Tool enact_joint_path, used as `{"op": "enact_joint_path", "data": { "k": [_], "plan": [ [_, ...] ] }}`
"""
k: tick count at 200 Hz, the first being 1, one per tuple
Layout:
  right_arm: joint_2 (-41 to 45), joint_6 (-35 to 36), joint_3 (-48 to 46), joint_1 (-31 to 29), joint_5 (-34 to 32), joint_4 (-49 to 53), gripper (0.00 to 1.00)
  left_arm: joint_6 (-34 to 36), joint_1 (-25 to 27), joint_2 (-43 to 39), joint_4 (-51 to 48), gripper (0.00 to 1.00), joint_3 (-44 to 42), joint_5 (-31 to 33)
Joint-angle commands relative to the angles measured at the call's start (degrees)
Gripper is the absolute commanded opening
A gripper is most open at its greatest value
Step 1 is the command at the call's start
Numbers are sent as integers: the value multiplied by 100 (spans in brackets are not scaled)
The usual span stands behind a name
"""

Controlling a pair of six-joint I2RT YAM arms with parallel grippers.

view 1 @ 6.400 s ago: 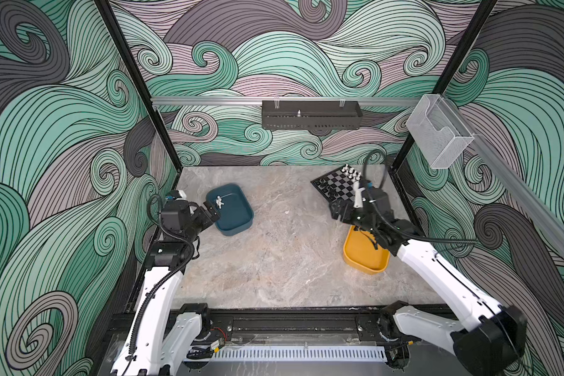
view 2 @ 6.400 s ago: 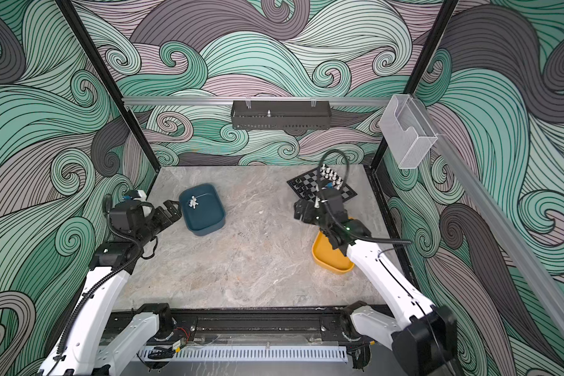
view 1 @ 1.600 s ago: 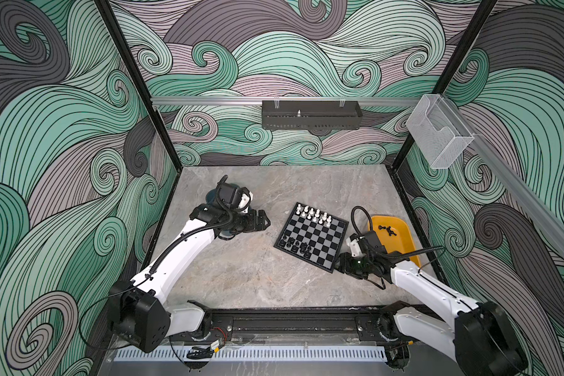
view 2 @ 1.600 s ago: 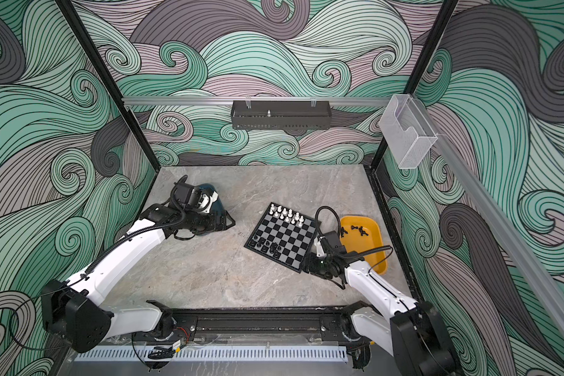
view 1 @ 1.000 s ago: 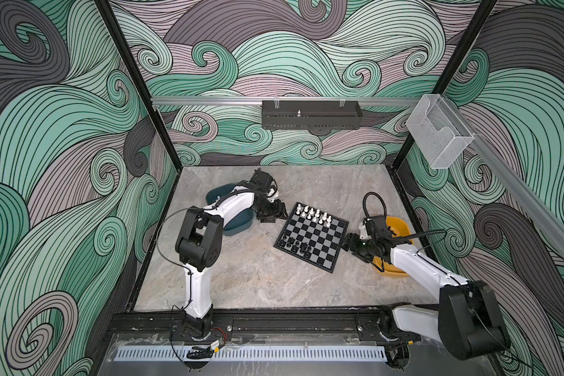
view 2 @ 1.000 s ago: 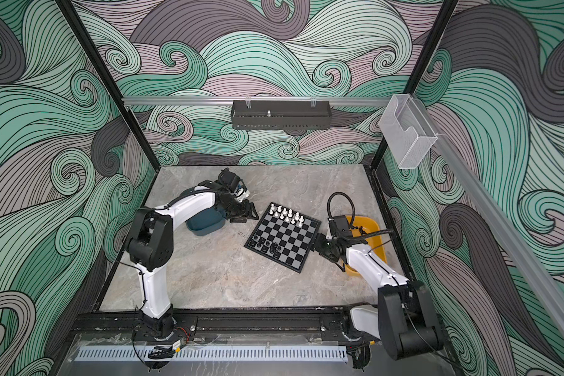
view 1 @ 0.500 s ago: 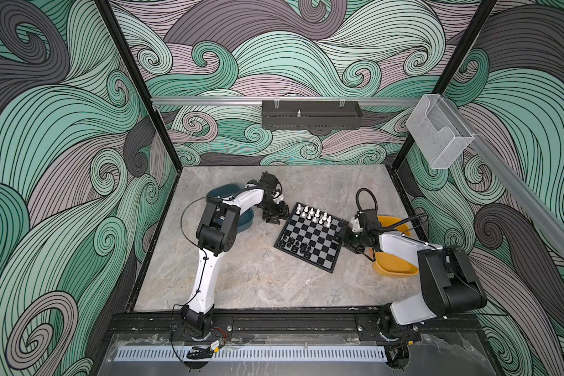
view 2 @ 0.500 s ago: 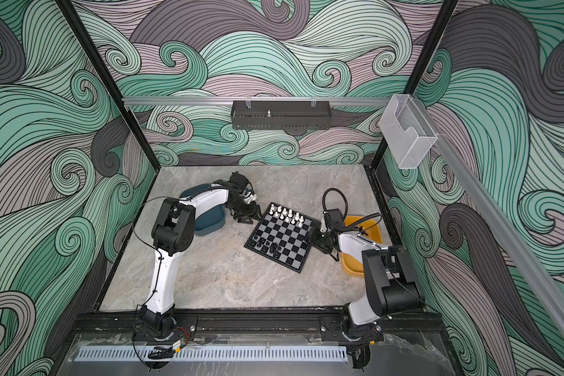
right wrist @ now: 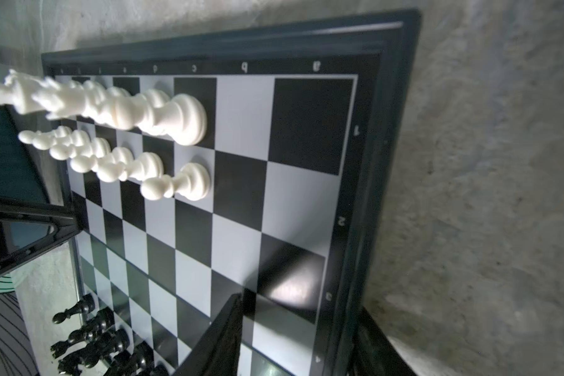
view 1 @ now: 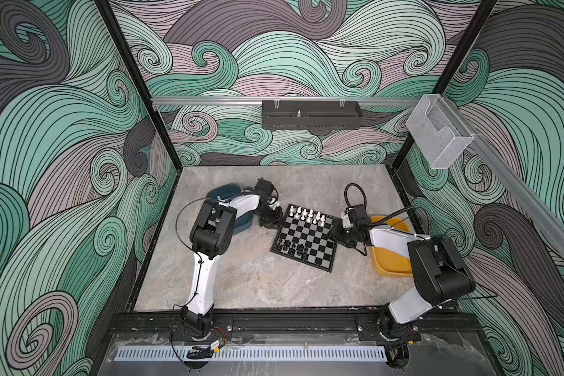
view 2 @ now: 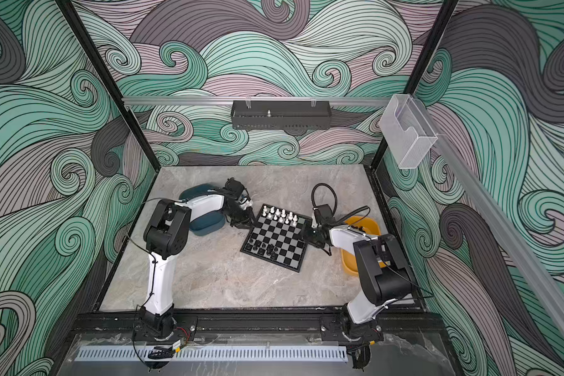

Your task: Set up the chess pieces on the board

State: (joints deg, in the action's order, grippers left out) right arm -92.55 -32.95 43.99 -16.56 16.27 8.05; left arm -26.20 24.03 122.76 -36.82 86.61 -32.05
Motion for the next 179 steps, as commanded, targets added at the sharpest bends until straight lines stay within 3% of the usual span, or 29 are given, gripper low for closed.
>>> {"op": "enact_joint_path", "data": {
  "k": [1,54,76,97,123,148,159,179],
  "plan": [
    [-112,100,110,-434,409,-62,48,-453,159,-416,121,27,-884,209],
    [112,-261,-170,-952,416,-252,47,-963,155,-1804,700,26,-2709,648],
    [169,-301,-122,-978,361,-118,49,-1063,115,-2108,682,30,-2899,844],
    [577,-219,57,-852,-34,419,60,-1001,80,-2310,312,40,-2661,1056],
    [1608,-12,505,-346,-734,1579,81,-891,60,-3089,-255,62,-2350,1597],
    [2394,282,1005,548,-1378,2744,99,-602,39,-3603,-1267,73,-1571,2173],
    [2724,373,921,1032,-1591,2969,100,-361,49,-3873,-1652,86,-1356,2470],
    [3111,412,558,1787,-1951,3109,100,52,49,-4734,-1631,95,-1535,2484]
  ]
}}
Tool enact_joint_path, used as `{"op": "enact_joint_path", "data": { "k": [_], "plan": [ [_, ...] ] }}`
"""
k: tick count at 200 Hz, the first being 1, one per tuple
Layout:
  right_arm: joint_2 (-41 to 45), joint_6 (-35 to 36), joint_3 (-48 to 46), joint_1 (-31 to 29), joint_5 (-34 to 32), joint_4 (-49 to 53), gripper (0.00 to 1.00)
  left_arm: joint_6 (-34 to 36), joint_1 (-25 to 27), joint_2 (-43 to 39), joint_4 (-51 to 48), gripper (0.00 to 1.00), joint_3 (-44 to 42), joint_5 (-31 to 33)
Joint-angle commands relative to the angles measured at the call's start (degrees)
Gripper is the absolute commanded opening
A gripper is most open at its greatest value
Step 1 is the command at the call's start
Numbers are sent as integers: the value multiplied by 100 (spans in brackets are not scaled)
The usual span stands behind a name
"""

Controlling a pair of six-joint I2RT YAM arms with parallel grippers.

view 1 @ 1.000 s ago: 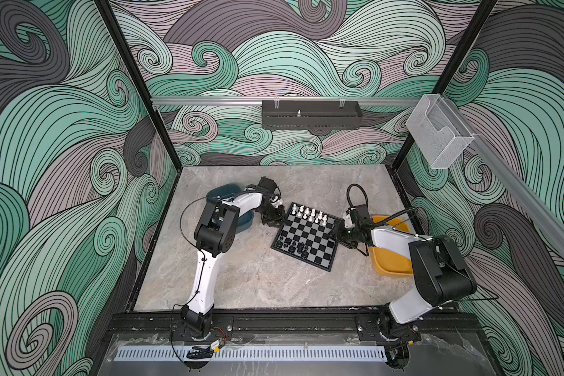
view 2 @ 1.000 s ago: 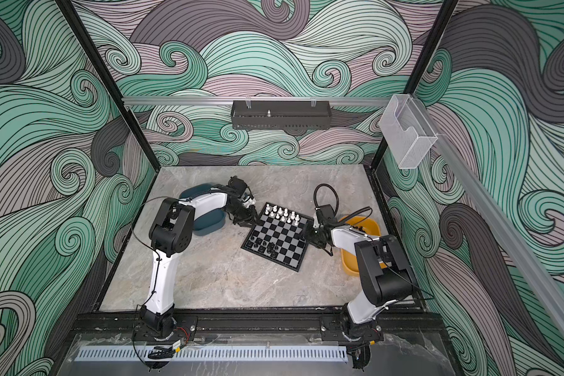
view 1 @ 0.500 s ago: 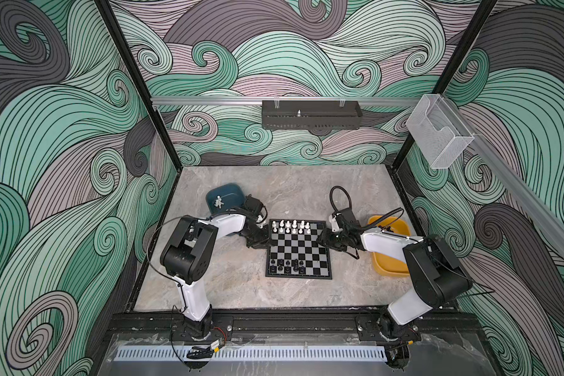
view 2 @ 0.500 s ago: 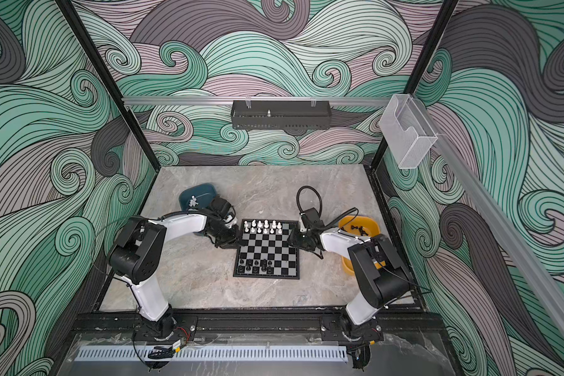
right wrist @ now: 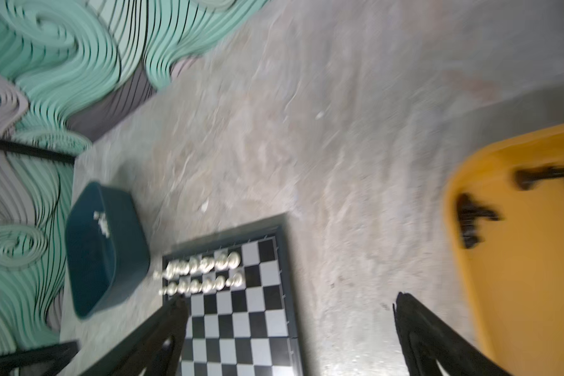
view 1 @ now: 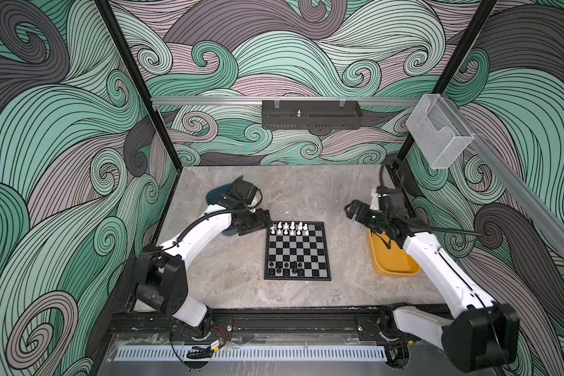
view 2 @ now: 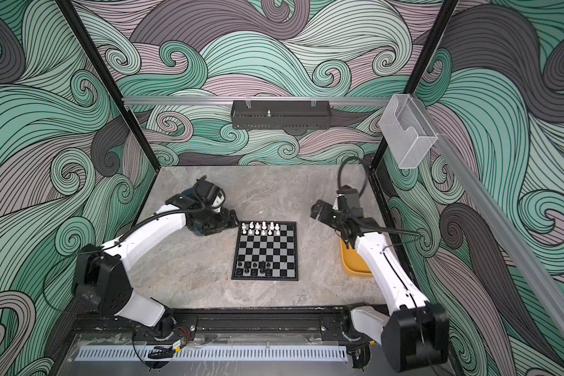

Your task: Set up the chess pieces on the board

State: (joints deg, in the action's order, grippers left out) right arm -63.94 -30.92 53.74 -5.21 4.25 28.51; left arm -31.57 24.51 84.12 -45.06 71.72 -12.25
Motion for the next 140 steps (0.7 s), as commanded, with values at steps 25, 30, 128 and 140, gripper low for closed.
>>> {"op": "enact_joint_path", "data": {
  "k": [25,30,128,140],
  "plan": [
    [154,210,-828,1126,-939,971,99,939,12,-1977,117,96,-867,-488],
    [95,213,-888,1181,-871,925,99,950,15,-2188,348,97,-1054,-630],
    [-1308,511,-1165,789,386,-92,72,1192,-8,-2819,576,99,-1833,-338],
    [-1428,501,-1146,640,404,-122,64,1193,-7,-2846,596,98,-1867,-292]
  ]
}}
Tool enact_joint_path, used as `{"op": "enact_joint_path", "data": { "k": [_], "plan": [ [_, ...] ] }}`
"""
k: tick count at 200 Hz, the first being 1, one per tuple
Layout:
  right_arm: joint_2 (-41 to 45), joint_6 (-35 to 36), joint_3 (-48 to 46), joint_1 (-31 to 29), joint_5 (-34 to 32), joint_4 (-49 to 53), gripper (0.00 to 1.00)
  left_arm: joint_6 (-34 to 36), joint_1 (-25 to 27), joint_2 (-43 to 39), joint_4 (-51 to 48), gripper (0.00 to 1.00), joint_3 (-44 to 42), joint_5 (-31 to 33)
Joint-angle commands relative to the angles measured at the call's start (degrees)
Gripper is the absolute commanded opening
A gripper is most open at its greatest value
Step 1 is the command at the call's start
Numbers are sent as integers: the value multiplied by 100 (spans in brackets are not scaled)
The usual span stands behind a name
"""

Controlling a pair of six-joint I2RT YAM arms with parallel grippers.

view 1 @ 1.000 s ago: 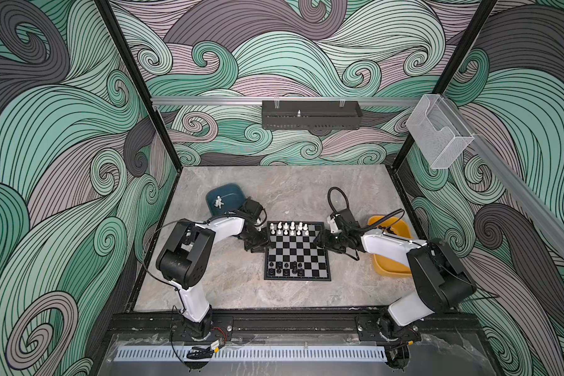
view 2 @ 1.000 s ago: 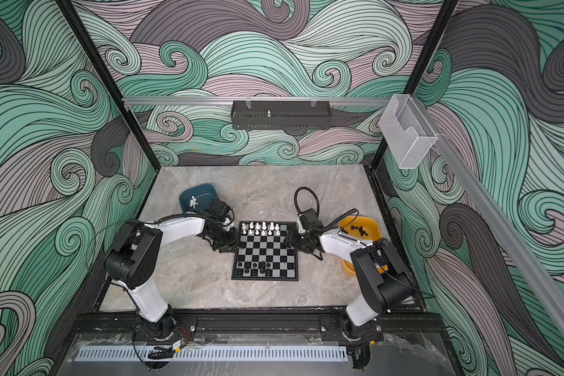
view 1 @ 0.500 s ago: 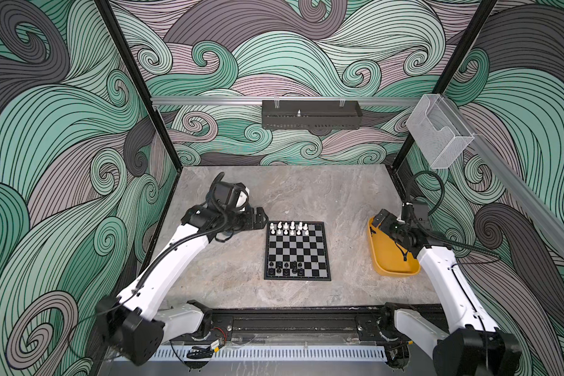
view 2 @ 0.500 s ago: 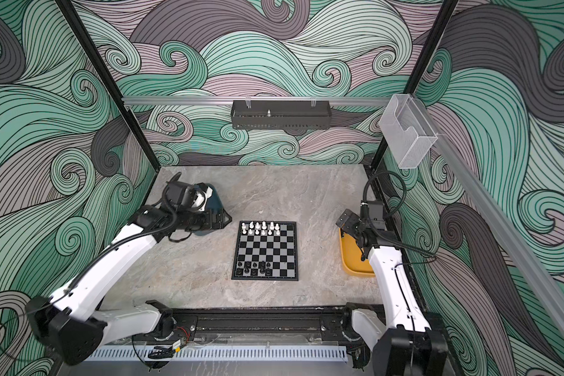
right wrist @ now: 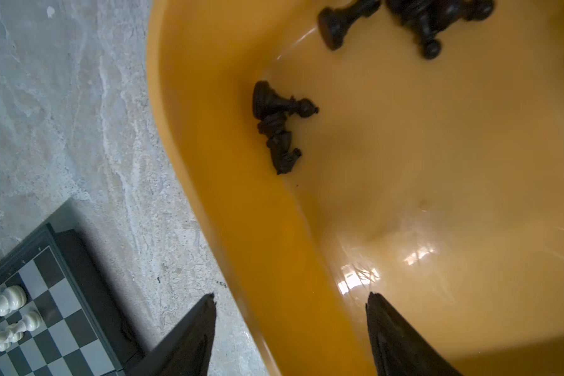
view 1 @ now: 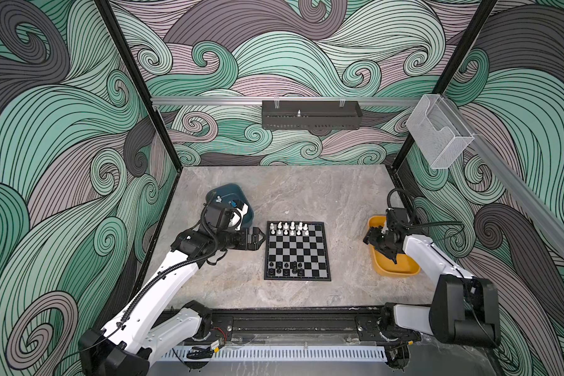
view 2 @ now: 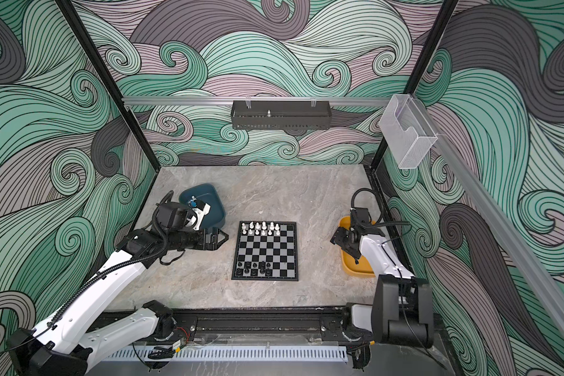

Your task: Set up the chess pieces on the board

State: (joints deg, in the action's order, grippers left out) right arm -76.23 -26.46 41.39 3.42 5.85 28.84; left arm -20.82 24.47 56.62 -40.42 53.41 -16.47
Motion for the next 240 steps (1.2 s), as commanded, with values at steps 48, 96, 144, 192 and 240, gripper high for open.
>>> {"op": "enact_joint_path", "data": {
  "k": [48,96,144,192,240],
  "plan": [
    [-227,-445,159,-987,-57,-3,48,116,-8,-123,158,99,-67,205],
    [-386,-1335,179,-2244,-313,-362,38,103,-12,-98,150,99,-76,241],
    [-591,-1193,658,-2865,-563,-213,52,116,-29,-29,109,98,-54,247],
    [249,-221,927,-2141,-1890,790,55,96,-29,-31,161,99,-90,119],
    [-468,65,1299,-1200,-2366,894,42,36,-28,119,313,99,-137,-231]
  ]
}}
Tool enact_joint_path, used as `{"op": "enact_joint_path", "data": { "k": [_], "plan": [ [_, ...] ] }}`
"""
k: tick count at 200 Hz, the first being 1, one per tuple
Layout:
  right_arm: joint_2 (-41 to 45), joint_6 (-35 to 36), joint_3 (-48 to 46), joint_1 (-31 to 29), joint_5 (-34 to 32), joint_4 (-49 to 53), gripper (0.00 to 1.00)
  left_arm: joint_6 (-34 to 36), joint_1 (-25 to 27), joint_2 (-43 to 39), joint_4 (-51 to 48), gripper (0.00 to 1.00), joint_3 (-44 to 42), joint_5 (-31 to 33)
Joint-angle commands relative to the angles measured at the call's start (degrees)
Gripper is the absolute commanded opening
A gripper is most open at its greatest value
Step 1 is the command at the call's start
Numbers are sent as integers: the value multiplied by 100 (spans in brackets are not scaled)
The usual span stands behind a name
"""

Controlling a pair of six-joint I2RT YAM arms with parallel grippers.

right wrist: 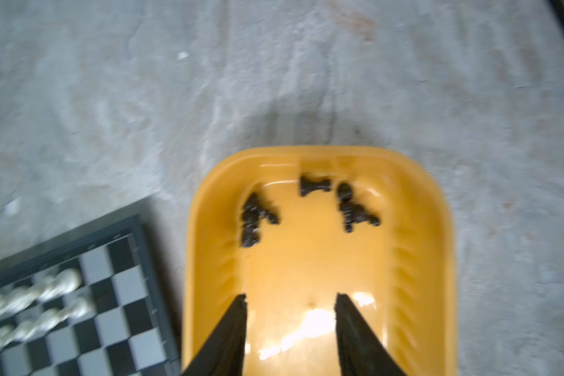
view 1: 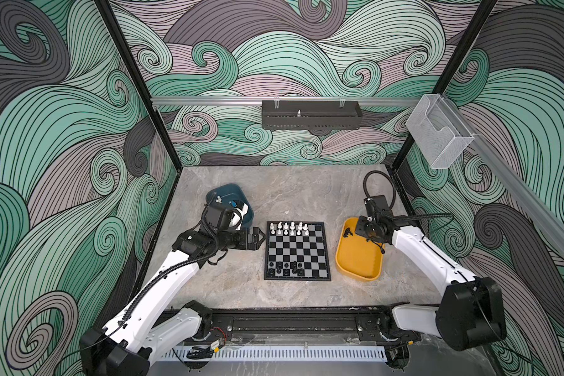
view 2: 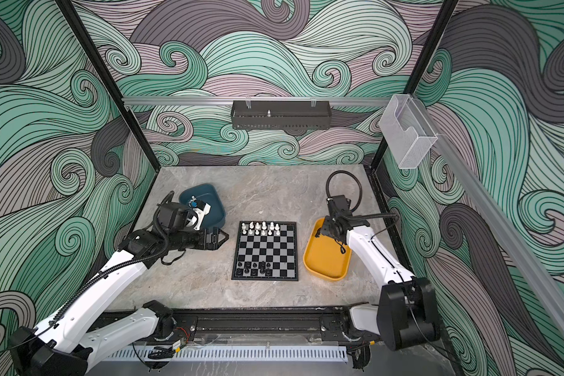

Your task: Set up the chess pieces on the board

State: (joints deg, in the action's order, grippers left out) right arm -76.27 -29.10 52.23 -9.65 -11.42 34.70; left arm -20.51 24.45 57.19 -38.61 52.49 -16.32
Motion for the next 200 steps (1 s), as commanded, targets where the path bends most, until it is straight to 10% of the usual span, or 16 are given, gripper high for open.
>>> {"op": "enact_joint_path", "data": {
  "k": [1,200],
  "plan": [
    [-488,341,230,110,-650,305,42,9,-27,63,129,99,-45,-248],
    [-2231,705,763,593,-213,-370,20,-20,-36,7,214,99,-65,-504]
  ]
}}
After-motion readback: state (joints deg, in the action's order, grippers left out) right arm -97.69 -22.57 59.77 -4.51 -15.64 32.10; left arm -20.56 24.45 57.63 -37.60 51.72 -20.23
